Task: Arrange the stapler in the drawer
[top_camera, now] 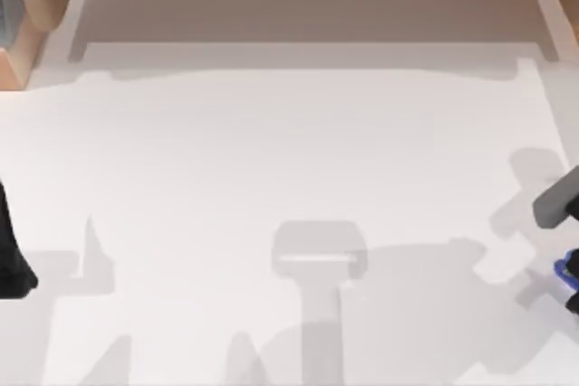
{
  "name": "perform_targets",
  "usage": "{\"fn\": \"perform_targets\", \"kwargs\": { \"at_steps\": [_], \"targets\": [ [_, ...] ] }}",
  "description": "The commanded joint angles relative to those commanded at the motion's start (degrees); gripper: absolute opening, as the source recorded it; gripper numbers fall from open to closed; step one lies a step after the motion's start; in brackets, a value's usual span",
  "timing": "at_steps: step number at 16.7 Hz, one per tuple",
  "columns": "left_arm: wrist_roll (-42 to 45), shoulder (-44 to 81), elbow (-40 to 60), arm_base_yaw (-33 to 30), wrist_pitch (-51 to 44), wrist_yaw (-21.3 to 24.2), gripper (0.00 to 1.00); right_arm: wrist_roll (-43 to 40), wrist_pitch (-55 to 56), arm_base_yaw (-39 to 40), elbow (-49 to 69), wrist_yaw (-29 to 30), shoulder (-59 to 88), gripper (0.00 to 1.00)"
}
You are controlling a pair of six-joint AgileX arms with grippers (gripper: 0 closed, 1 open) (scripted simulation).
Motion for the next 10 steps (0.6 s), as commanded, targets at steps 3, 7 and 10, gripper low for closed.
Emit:
{"fn": "perform_targets", "kwargs": {
  "at_steps": [3, 7, 10],
  "targets": [
    [0.0, 0.0, 0.0, 0.0, 0.0, 0.0, 1.0, 0.0, -1.7, 0.0, 0.8, 0.0, -0.9, 0.0],
    [0.0, 0.0, 0.0, 0.0, 0.0, 0.0, 1.0, 0.1, -1.5, 0.0, 0.6, 0.0, -0.6, 0.0],
    [0.0, 0.0, 0.0, 0.0, 0.0, 0.0, 1.0, 0.6, -2.1, -0.4, 4.2, -0.1, -0.1, 0.0]
  ]
}}
